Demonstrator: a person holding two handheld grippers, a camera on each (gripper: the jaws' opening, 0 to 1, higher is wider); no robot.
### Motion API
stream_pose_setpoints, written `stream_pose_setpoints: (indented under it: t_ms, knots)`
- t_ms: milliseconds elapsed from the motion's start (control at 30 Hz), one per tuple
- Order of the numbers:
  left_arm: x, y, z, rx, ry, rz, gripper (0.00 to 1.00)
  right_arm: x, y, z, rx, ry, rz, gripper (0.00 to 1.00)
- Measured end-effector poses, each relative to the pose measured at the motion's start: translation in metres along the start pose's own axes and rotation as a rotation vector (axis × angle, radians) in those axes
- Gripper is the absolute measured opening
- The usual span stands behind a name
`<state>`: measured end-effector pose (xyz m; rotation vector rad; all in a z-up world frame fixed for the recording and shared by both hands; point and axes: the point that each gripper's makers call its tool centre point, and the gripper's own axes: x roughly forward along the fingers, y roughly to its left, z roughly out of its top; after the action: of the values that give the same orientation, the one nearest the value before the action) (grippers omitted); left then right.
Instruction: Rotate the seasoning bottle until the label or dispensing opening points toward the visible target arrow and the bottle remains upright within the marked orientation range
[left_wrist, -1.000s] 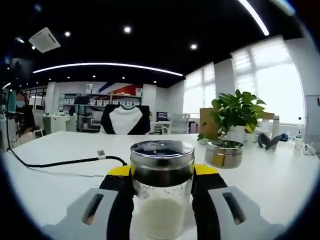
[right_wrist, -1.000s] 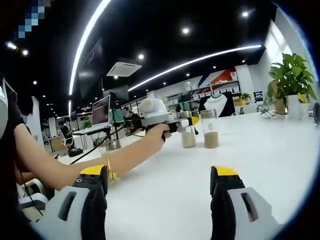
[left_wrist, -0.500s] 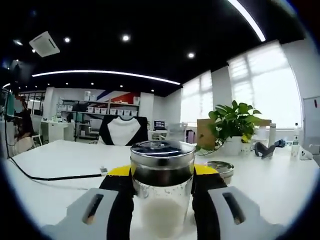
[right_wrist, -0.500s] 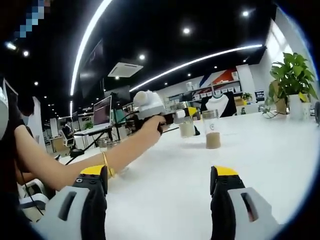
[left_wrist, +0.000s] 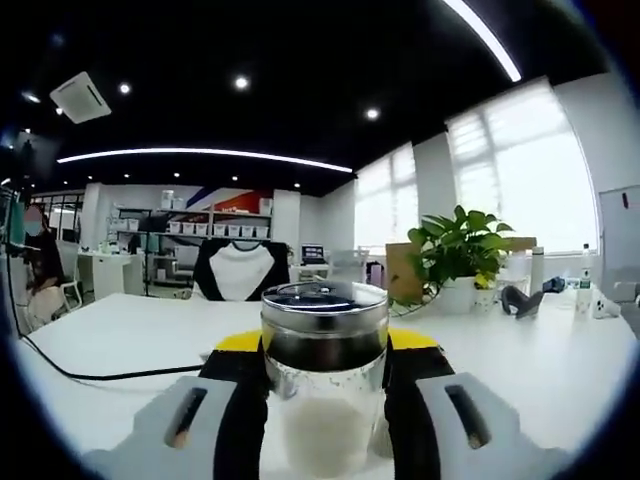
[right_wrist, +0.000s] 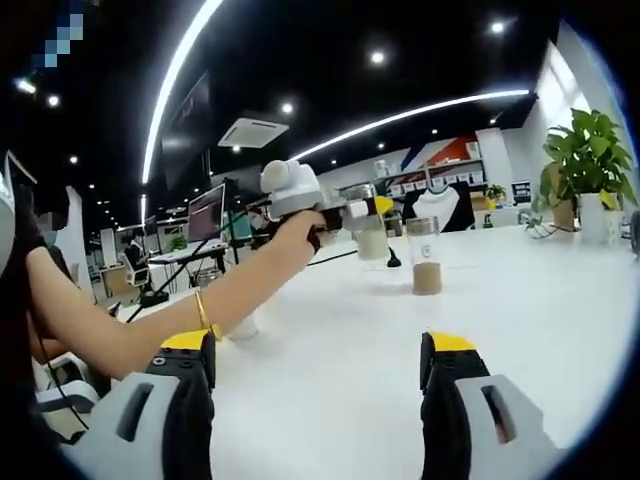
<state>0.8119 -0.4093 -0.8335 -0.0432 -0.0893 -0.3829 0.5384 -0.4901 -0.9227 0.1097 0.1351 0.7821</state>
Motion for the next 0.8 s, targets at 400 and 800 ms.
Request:
stream_pose_setpoints:
  t_ms: [400, 800]
  knots:
    - [-0.008, -0.017, 0.006, 0.005, 0.000, -0.022, 0.45, -0.001, -0.001, 0.007, -0.001, -0.024, 0.006, 0.85]
    - [-0.032, -0.026, 0.017, 0.018, -0.015, -0.038, 0.45, -0.009, 0.007, 0.008, -0.016, -0.028, 0.015, 0.84]
